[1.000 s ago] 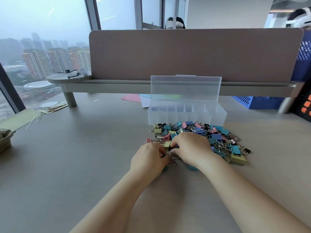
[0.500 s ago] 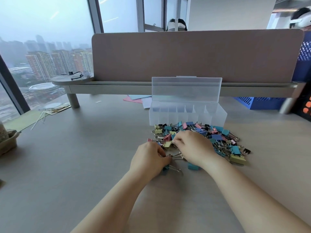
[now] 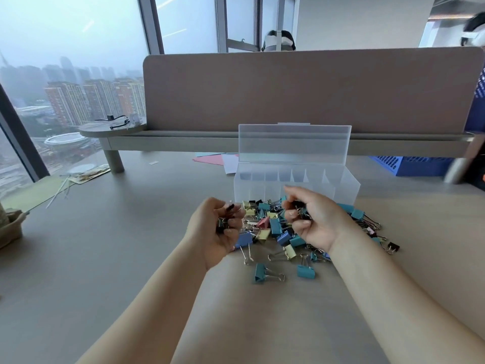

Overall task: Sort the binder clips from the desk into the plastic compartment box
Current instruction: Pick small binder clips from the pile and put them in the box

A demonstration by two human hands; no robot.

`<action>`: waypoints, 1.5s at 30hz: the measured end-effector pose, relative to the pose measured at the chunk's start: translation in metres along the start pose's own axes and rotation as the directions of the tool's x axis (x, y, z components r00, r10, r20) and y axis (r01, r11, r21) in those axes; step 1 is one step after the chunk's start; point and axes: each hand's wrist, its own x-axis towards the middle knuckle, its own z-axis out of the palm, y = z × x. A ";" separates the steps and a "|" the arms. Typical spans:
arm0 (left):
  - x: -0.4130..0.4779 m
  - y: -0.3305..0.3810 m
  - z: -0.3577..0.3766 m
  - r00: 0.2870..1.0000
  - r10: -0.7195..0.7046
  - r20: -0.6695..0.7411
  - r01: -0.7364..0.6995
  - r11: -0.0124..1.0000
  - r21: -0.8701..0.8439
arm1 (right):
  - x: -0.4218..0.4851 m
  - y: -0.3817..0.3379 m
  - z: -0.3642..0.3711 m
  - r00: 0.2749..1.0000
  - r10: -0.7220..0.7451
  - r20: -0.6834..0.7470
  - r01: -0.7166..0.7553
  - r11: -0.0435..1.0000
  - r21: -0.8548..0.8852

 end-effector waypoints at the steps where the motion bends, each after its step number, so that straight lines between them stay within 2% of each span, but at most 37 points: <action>1: 0.004 0.002 0.000 1.000 0.002 0.008 -0.002 1.000 -0.008 | 0.003 0.001 0.003 0.999 -0.041 0.013 0.042 0.993 -0.108; 3: 0.014 0.004 -0.001 0.999 0.034 0.020 -0.034 0.999 0.024 | 0.007 0.006 0.011 0.989 -0.136 0.055 0.146 0.900 -0.411; 4: 0.018 0.005 -0.001 0.998 0.064 0.018 -0.065 0.995 0.075 | 0.008 0.009 0.015 0.979 -0.187 0.086 0.202 0.786 -0.585; 6: 0.028 0.005 -0.003 0.984 0.177 -0.015 -0.163 0.937 0.309 | 0.014 0.016 0.019 0.948 -0.261 0.182 0.286 0.449 -0.846; 7: 0.031 0.004 -0.004 0.965 0.260 -0.020 -0.220 0.852 0.475 | 0.016 0.019 0.021 0.938 -0.261 0.228 0.302 0.291 -0.908; 8: 0.032 0.004 -0.006 0.938 0.346 0.001 -0.268 0.725 0.634 | 0.016 0.020 0.022 0.934 -0.245 0.259 0.305 0.175 -0.936; 9: 0.034 0.004 -0.008 0.906 0.421 0.047 -0.303 0.567 0.766 | 0.015 0.021 0.023 0.935 -0.224 0.274 0.302 0.102 -0.948; 11: 0.037 0.005 -0.014 0.852 0.496 0.169 -0.328 0.254 0.910 | 0.013 0.022 0.023 0.940 -0.198 0.277 0.283 0.006 -0.959; 13: 0.039 0.007 -0.020 0.847 0.483 0.222 -0.282 0.054 0.958 | 0.011 0.022 0.022 0.936 -0.212 0.279 0.268 -0.079 -0.960; 16: 0.041 0.009 -0.025 0.891 0.414 0.187 -0.172 -0.073 0.982 | 0.008 0.018 0.022 0.933 -0.236 0.271 0.230 -0.185 -0.955; 19: 0.040 0.010 -0.027 0.913 0.359 0.194 -0.167 -0.105 0.980 | 0.005 0.015 0.023 0.933 -0.245 0.262 0.192 -0.274 -0.942; 21: 0.040 0.010 -0.028 0.916 0.337 0.218 -0.191 -0.110 0.975 | 0.003 0.012 0.023 0.930 -0.241 0.277 0.195 -0.315 -0.929; 26: 0.040 0.008 -0.031 0.919 0.310 0.244 -0.235 -0.067 0.970 | 0.004 0.014 0.024 0.920 -0.209 0.332 0.261 -0.306 -0.916; 32: 0.039 0.009 -0.027 0.892 0.324 0.317 -0.317 -0.054 0.947 | 0.006 0.018 0.023 0.907 -0.210 0.364 0.269 -0.377 -0.886; 36: 0.032 0.008 -0.018 0.881 0.277 0.382 -0.351 -0.158 0.923 | 0.002 0.013 0.023 0.929 -0.173 0.328 0.239 -0.397 -0.886; 40: 0.028 0.003 -0.010 0.879 0.274 0.392 -0.317 -0.279 0.906 | 0.000 0.005 0.019 0.949 -0.145 0.280 0.206 -0.389 -0.898; 45: 0.025 0.003 -0.004 0.882 0.279 0.380 -0.285 -0.327 0.901 | -0.001 0.002 0.018 0.940 -0.106 0.325 0.295 -0.229 -0.928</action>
